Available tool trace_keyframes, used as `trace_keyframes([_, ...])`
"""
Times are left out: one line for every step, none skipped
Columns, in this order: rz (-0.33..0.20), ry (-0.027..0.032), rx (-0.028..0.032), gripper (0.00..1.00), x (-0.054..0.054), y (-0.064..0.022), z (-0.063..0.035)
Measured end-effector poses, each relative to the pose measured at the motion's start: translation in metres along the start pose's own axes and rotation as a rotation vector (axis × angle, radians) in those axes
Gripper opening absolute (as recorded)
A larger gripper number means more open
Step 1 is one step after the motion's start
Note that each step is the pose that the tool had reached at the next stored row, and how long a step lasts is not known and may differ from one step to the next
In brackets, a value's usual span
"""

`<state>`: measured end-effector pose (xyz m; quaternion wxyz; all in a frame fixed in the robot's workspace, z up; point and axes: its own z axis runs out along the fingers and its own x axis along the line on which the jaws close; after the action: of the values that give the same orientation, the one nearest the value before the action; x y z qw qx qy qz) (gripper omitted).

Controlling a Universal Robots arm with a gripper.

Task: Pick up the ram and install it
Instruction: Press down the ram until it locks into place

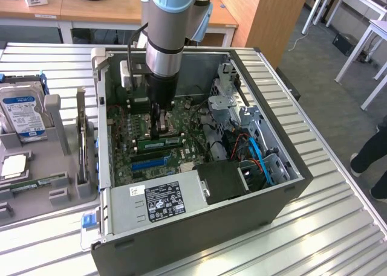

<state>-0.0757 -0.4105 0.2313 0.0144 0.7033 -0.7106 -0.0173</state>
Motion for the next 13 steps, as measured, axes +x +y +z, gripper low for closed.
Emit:
trace_keyframes([0.000,0.0000,0.0000,0.11,0.0000,0.0000,0.0000])
trace_keyframes([0.000,0.0000,0.0000,0.11,0.0000,0.0000,0.0000])
trace_keyframes([0.000,0.0000,0.0000,0.11,0.0000,0.0000,0.0000])
trace_keyframes([0.000,-0.0002,0.0001,0.11,-0.0001,-0.0001,0.0003])
trace_keyframes([0.000,-0.0005,0.0003,0.11,-0.0001,-0.0001,0.0009])
trace_keyframes([0.000,-0.0004,0.0002,0.11,-0.0001,-0.0001,0.0014])
trace_keyframes([0.000,-0.0001,0.0001,0.11,0.0000,-0.0001,0.0018])
trace_keyframes([0.000,-0.0002,0.0001,0.11,0.0000,-0.0001,0.0023])
trace_keyframes([0.000,0.0000,0.0000,0.11,0.0000,-0.0001,0.0026])
trace_keyframes([0.000,0.0000,0.0000,0.11,0.0000,-0.0001,0.0026])
trace_keyframes([0.000,0.0000,0.0000,0.11,0.0000,-0.0001,0.0026])
trace_keyframes([0.000,0.0000,0.0000,0.11,0.0000,-0.0001,0.0026])
trace_keyframes([0.000,0.0000,0.0000,0.11,0.0000,-0.0001,0.0027])
